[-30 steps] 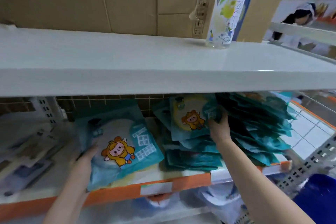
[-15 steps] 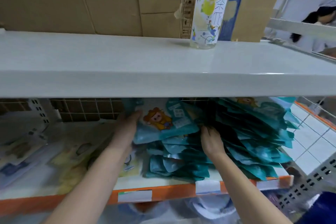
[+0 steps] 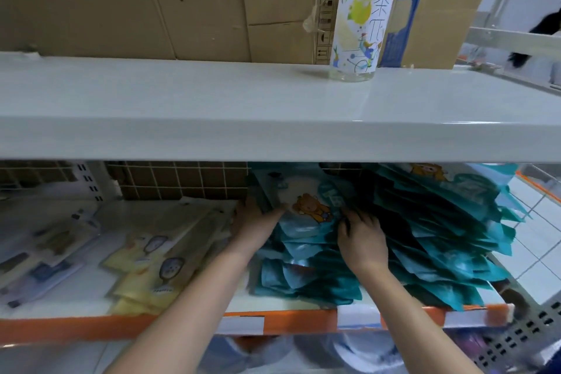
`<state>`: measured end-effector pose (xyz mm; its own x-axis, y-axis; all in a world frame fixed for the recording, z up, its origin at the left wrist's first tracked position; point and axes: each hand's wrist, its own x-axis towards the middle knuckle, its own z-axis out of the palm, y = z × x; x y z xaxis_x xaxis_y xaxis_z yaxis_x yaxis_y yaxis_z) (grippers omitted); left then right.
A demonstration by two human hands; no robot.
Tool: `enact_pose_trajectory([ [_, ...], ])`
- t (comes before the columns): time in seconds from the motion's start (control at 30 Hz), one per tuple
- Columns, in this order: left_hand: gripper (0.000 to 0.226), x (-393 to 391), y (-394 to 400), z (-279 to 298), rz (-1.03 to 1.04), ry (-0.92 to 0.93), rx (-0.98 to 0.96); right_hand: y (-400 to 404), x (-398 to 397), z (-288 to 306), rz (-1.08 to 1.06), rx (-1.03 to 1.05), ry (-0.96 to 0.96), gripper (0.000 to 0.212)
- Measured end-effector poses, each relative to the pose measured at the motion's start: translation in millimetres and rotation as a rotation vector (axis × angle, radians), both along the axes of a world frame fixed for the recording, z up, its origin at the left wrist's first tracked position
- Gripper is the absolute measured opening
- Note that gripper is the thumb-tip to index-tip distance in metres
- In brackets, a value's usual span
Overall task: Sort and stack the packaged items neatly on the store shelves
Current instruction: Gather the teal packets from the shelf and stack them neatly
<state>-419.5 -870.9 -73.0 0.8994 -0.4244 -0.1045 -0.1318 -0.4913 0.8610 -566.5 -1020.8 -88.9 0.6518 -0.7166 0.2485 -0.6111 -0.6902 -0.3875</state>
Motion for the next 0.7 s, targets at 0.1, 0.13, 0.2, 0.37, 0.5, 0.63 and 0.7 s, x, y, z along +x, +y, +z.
enact_pose_trajectory([
  [0.1,0.062,6.8,29.5,4.1,0.015,-0.106,0.024,7.6,5.9,4.9,-0.067,-0.010,-0.010,0.041],
  [0.13,0.045,8.9,40.1,4.7,0.013,-0.136,0.029,11.5,7.5,8.0,-0.083,-0.034,-0.019,0.041],
  [0.2,0.016,13.1,63.6,8.9,0.016,-0.181,0.032,23.0,10.3,13.6,-0.080,-0.095,-0.055,0.037],
  [0.37,0.022,25.8,142.3,18.2,0.098,-0.274,0.052,79.8,26.6,18.5,0.076,-0.168,-0.217,0.026],
  [0.5,0.014,39.0,222.8,19.6,0.185,-0.293,-0.005,156.1,51.6,26.1,0.196,-0.038,-0.394,0.021],
  [0.63,0.011,56.8,321.3,18.0,0.203,-0.299,0.034,238.5,83.6,30.4,0.283,0.229,-0.357,0.023],
  [0.7,0.016,67.3,372.5,14.6,0.225,-0.264,0.012,278.2,100.4,29.3,0.306,0.373,-0.302,0.023],
])
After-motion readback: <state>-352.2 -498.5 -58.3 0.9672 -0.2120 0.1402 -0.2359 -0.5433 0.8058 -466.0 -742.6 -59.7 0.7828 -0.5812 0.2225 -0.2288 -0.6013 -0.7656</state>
